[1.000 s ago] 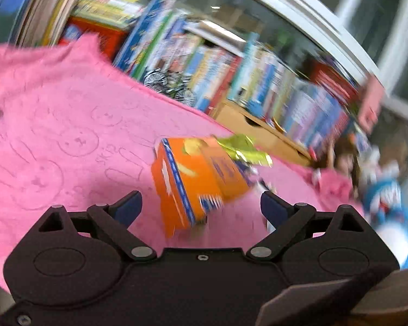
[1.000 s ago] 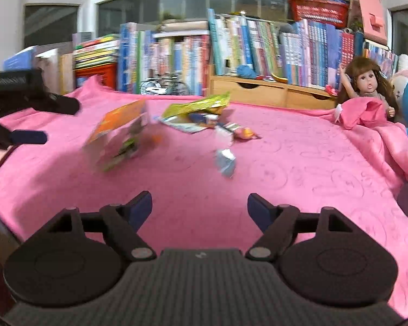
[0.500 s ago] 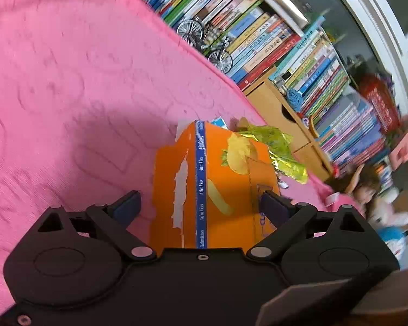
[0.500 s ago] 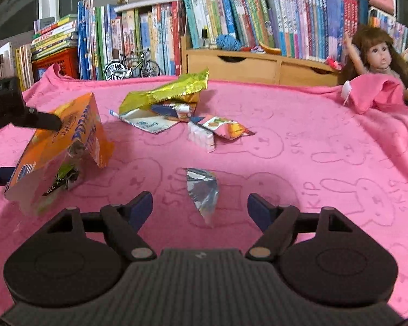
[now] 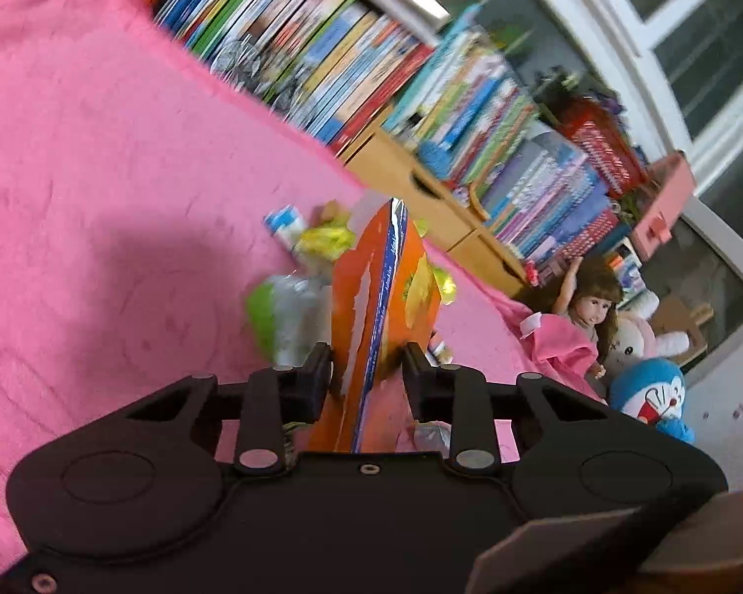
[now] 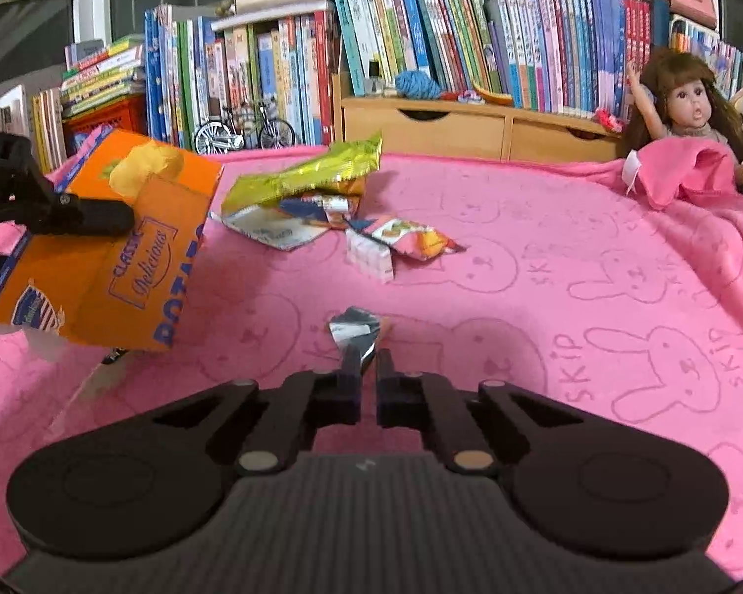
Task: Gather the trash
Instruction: 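Grasp the silver foil with the right gripper while the left holds the orange box, then carry the orange box and silver foil down over the bin and open both grippers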
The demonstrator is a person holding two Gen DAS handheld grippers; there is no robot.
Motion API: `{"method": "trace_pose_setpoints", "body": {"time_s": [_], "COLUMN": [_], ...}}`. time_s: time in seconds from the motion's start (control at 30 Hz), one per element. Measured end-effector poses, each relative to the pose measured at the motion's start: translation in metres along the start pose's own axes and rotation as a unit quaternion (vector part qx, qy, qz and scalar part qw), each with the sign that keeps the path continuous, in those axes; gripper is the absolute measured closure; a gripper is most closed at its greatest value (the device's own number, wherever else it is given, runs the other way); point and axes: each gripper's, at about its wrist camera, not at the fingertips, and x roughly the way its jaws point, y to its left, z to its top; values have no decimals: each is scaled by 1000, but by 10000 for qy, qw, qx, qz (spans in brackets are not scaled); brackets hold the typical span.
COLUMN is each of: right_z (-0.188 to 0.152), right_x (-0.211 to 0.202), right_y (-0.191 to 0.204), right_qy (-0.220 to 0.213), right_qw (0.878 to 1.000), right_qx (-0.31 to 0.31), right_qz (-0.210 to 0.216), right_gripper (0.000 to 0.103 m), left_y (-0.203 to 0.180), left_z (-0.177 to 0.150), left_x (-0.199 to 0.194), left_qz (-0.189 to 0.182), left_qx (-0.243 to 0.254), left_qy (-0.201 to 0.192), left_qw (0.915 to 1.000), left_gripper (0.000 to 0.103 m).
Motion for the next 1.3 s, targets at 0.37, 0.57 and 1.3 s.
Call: {"method": "trace_pose_setpoints", "body": {"time_s": [0.37,0.57,1.3], "right_z": [7,17,-46], "right_x": [-9,33,-103], "right_y": [-2,1,28], "right_qy": [-181,258,-311], "right_qw": [9998,9995,9962], "right_qx": [-73,-90,-425], "right_qz": [-28,-150,688], "right_gripper": [76,29,80], "left_y": [-48,-53,-18], "left_z": [-2,-9,-113], "left_x": [-64,-84,-178], "left_qz": [-117,-32,-290], "left_qx": [1025,1223,1257], "left_qy": [-708,-872,-444], "left_qw": [9921,9886,9906], "left_gripper": [75,75,74]}}
